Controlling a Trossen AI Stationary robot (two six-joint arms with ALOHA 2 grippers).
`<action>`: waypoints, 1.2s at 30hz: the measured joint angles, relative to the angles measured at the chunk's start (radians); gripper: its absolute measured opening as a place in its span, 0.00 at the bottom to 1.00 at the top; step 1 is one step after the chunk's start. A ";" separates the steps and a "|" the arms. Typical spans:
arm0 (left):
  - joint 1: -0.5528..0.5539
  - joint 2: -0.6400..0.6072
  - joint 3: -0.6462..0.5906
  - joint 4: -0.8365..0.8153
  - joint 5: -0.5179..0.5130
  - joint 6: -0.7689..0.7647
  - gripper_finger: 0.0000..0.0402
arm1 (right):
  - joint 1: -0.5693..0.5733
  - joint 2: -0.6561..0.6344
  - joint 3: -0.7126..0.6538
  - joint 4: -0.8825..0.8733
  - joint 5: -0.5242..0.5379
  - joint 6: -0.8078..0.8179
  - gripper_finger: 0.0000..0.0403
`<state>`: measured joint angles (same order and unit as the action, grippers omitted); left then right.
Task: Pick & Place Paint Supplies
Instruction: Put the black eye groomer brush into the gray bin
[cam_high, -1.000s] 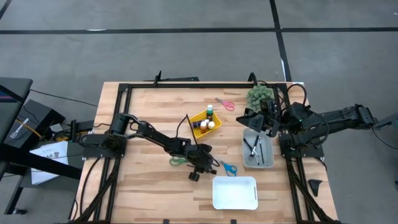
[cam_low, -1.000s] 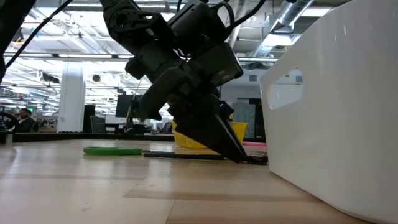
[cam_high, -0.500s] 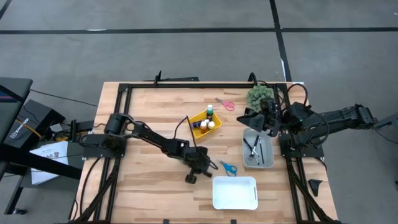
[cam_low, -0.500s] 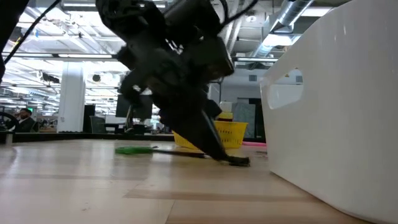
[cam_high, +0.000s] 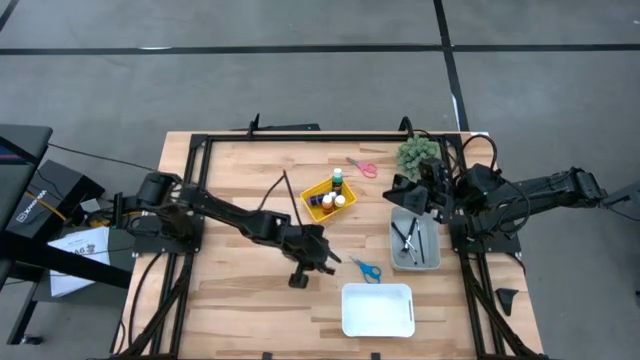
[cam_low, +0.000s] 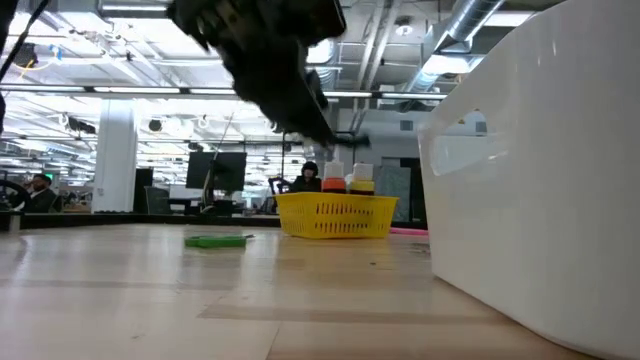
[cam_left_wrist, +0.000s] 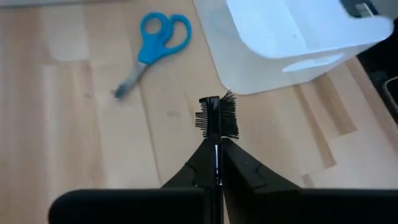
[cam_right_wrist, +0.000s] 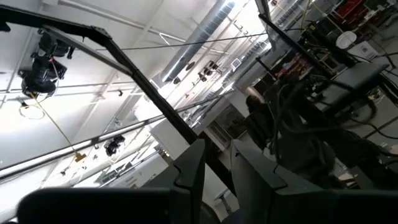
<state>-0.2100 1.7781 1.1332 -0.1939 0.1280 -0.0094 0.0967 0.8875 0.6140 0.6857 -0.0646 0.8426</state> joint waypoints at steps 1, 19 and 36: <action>0.000 -0.018 0.000 -0.010 -0.005 -0.004 0.00 | 0.000 0.000 0.000 0.000 -0.004 -0.001 0.18; 0.008 -0.169 0.003 0.148 -0.134 -0.238 0.00 | -0.001 0.000 0.000 -0.012 -0.077 -0.039 0.18; 0.085 -0.169 0.003 0.768 0.090 -0.396 0.00 | 0.010 0.004 0.141 -0.145 -0.176 -0.622 0.18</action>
<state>-0.1250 1.6089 1.1362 0.5736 0.2175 -0.4054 0.1063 0.8917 0.7546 0.5406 -0.2401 0.2205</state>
